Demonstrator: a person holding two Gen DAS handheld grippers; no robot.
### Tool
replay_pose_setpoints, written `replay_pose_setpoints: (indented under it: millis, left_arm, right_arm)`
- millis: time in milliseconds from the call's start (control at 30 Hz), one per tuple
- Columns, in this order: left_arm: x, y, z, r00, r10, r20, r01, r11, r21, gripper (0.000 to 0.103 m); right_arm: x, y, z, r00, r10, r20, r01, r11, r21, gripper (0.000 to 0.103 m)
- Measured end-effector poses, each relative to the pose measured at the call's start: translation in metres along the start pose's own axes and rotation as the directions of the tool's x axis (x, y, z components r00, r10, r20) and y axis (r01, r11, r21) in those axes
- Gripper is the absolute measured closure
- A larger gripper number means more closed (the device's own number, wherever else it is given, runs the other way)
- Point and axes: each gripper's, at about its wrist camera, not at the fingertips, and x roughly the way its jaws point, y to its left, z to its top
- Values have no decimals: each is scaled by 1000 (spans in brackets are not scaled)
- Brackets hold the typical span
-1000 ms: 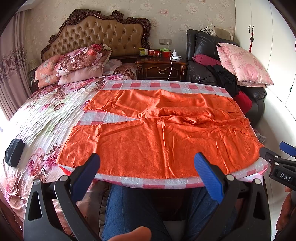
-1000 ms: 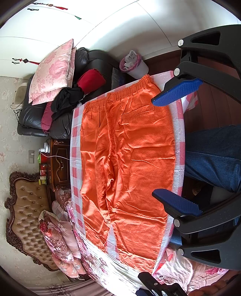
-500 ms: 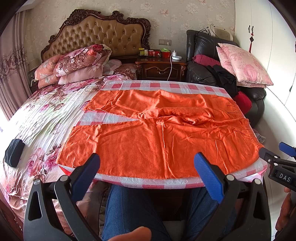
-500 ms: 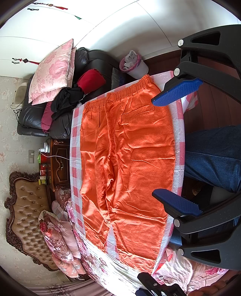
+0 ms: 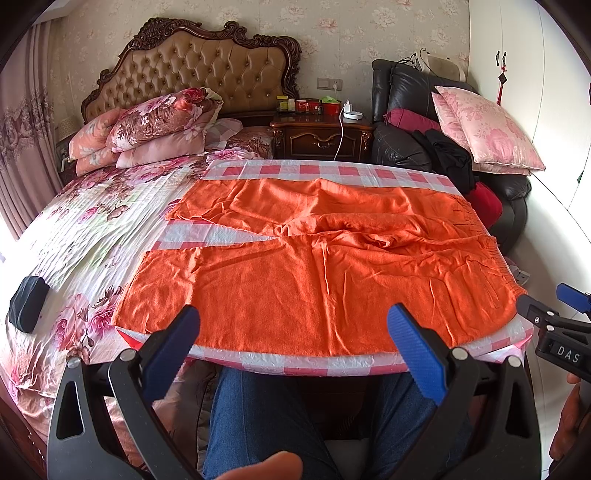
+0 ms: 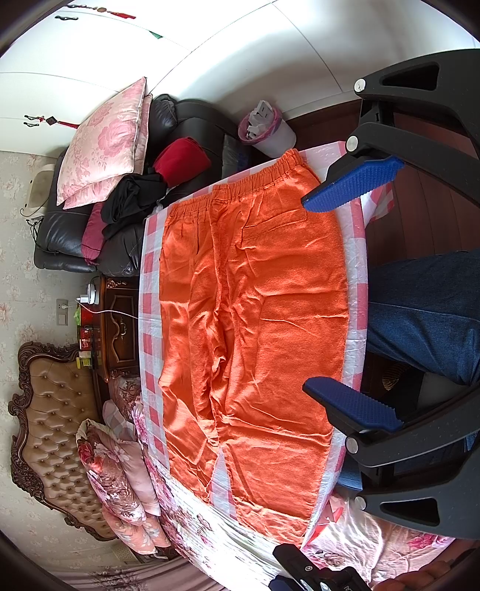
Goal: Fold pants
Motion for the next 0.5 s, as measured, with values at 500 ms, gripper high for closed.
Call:
replay_pose_setpoints:
  millis: [500]
  left_arm:
    - [1,-2,-1,1000,-1,-5,1,1000,-2,2]
  right_arm:
    - [0,-1,1,1000,-2,-3,2,1000,2,15]
